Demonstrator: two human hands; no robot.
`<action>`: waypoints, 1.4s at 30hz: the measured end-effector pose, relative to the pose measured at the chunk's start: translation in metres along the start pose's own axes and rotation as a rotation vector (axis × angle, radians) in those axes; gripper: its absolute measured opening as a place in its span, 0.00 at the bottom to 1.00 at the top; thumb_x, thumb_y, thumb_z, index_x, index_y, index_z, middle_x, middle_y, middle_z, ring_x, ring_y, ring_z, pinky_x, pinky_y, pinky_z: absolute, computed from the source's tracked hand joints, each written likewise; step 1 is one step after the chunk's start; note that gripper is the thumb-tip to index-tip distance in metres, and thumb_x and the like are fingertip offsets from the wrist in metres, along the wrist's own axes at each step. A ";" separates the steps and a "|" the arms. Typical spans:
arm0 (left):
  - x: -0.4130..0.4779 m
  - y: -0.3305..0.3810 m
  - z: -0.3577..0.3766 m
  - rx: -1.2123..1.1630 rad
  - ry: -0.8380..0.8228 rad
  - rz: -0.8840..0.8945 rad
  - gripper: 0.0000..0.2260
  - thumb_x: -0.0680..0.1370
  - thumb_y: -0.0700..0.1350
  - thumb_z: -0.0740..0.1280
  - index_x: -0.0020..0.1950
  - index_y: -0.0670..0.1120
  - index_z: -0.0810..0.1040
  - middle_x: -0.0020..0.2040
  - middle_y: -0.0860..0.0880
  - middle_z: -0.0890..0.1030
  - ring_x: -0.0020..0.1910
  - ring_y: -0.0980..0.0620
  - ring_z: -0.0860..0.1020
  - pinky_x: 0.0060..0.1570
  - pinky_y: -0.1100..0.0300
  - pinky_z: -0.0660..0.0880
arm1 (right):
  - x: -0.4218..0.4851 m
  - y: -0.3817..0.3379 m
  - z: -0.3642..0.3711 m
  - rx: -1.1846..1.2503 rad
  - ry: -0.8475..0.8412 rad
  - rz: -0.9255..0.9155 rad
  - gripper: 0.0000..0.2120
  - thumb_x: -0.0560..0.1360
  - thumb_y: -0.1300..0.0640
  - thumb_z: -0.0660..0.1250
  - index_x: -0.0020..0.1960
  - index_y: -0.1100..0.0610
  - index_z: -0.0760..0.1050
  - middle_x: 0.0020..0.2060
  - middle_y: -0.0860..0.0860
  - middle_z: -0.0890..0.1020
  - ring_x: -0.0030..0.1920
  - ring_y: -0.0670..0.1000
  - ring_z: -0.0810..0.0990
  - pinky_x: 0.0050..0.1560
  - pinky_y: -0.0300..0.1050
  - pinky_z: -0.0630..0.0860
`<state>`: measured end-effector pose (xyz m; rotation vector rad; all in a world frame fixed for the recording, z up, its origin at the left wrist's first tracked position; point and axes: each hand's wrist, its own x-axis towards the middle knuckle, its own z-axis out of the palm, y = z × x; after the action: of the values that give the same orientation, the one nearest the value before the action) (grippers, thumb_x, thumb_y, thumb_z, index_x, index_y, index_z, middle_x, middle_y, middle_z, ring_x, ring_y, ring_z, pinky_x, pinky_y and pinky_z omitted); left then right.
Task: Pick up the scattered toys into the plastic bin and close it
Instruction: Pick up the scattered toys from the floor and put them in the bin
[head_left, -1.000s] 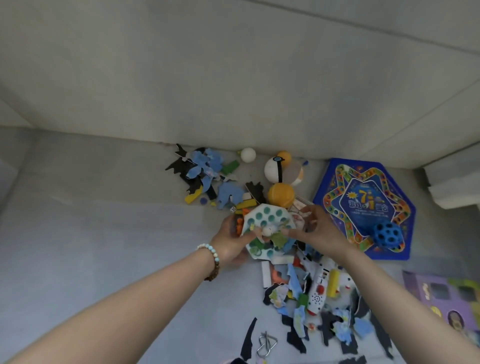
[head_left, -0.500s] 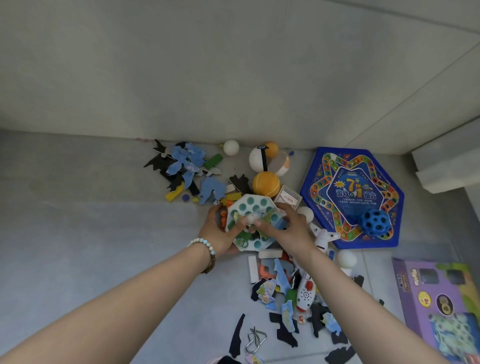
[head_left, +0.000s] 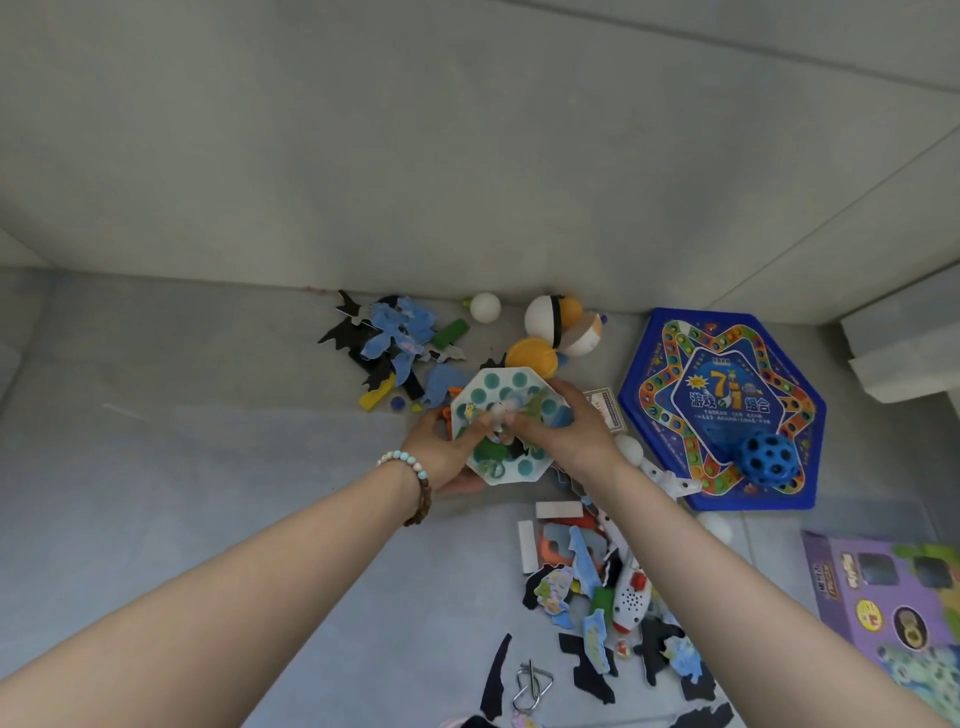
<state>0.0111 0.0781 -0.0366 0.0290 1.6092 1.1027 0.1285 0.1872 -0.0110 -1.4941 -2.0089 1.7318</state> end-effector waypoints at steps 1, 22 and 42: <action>-0.001 0.004 -0.005 -0.002 0.006 0.002 0.21 0.70 0.55 0.72 0.58 0.49 0.70 0.58 0.46 0.79 0.53 0.44 0.81 0.54 0.44 0.77 | -0.001 -0.009 0.002 -0.020 -0.003 -0.006 0.18 0.69 0.56 0.74 0.53 0.47 0.70 0.46 0.43 0.79 0.48 0.45 0.79 0.51 0.43 0.78; -0.311 0.068 -0.369 -0.354 0.286 0.094 0.12 0.78 0.48 0.64 0.57 0.42 0.75 0.47 0.44 0.84 0.44 0.51 0.82 0.36 0.57 0.82 | -0.187 -0.319 0.326 -0.260 -0.437 -0.195 0.30 0.59 0.44 0.78 0.56 0.51 0.72 0.56 0.51 0.78 0.53 0.53 0.80 0.53 0.53 0.79; -0.285 0.076 -0.345 0.029 0.254 0.190 0.26 0.76 0.50 0.67 0.72 0.47 0.64 0.67 0.48 0.72 0.57 0.51 0.76 0.59 0.57 0.73 | -0.122 -0.275 0.172 -0.447 -0.420 -0.062 0.28 0.73 0.50 0.70 0.69 0.56 0.66 0.67 0.55 0.71 0.63 0.53 0.73 0.59 0.47 0.74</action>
<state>-0.1898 -0.2490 0.2049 0.0637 1.8795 1.2685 -0.0778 0.0161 0.2081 -1.2122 -2.7719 1.7679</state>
